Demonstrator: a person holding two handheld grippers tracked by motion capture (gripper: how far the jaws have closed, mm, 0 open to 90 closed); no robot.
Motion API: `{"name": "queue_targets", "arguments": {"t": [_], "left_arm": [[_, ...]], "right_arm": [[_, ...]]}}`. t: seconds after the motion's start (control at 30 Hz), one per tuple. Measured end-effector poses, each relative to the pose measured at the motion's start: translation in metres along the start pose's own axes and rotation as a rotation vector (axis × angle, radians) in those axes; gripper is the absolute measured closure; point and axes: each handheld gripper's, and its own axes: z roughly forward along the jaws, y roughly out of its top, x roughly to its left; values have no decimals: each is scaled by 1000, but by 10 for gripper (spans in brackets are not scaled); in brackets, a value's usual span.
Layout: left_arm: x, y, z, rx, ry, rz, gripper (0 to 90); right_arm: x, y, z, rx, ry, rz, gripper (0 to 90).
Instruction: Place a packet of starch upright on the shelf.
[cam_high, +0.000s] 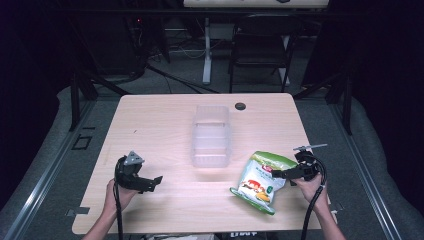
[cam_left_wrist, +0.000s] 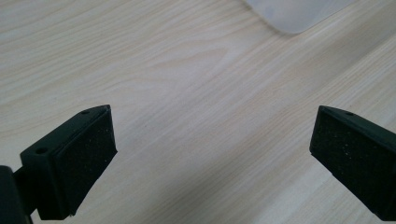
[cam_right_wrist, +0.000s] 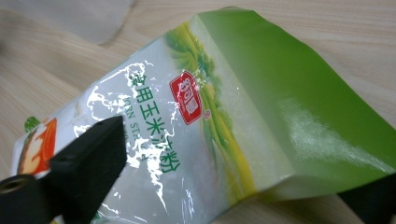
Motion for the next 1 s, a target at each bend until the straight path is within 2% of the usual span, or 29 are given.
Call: {"name": "queue_targets", "arguments": {"t": [0.13, 0.2, 0.23, 0.27, 0.33, 0.43, 0.47, 0.5, 0.63, 0.67, 0.7, 0.73, 0.77, 0.83, 1.0], "left_arm": [[0, 0, 0, -1, -1, 3, 2], [0, 0, 0, 5, -1, 6, 2], [0, 0, 0, 6, -1, 4, 2], [0, 0, 0, 6, -3, 1, 3], [0, 0, 0, 7, -3, 1, 3], [-1, 0, 0, 6, -3, 2, 3], [0, 0, 0, 7, -2, 3, 3], [0, 0, 0, 9, -1, 5, 3], [0, 0, 0, 10, -6, -1, 4], [0, 0, 0, 10, -6, -1, 4], [-1, 0, 0, 10, -6, 1, 4], [-1, 0, 0, 10, -6, 1, 4], [-1, 0, 0, 10, -7, 0, 4], [0, 0, 0, 11, -7, 0, 5], [-1, 0, 1, 9, -5, -4, 5]], "right_arm": [[-2, 1, 2, 11, 23, 7, 194], [-1, 1, 3, 7, 18, 11, 276], [-1, 1, 3, 7, 18, 11, 276], [0, 0, 3, 6, 13, 14, 345], [0, 0, 4, 7, 13, 14, 360], [2, 0, 5, 15, 1, 10, 466], [3, 0, 6, 26, -13, 0, 552], [4, -1, 7, 29, -18, 0, 574], [6, -1, 7, 25, 3, -4, 695], [6, -1, 7, 25, 3, -4, 695], [7, -2, 8, 27, 15, -7, 759], [7, -2, 8, 27, 15, -7, 759], [9, -2, 8, 29, 23, -15, 806], [11, -1, 9, 30, 19, -24, 839], [15, -2, 9, 34, 5, -40, 872]]}}
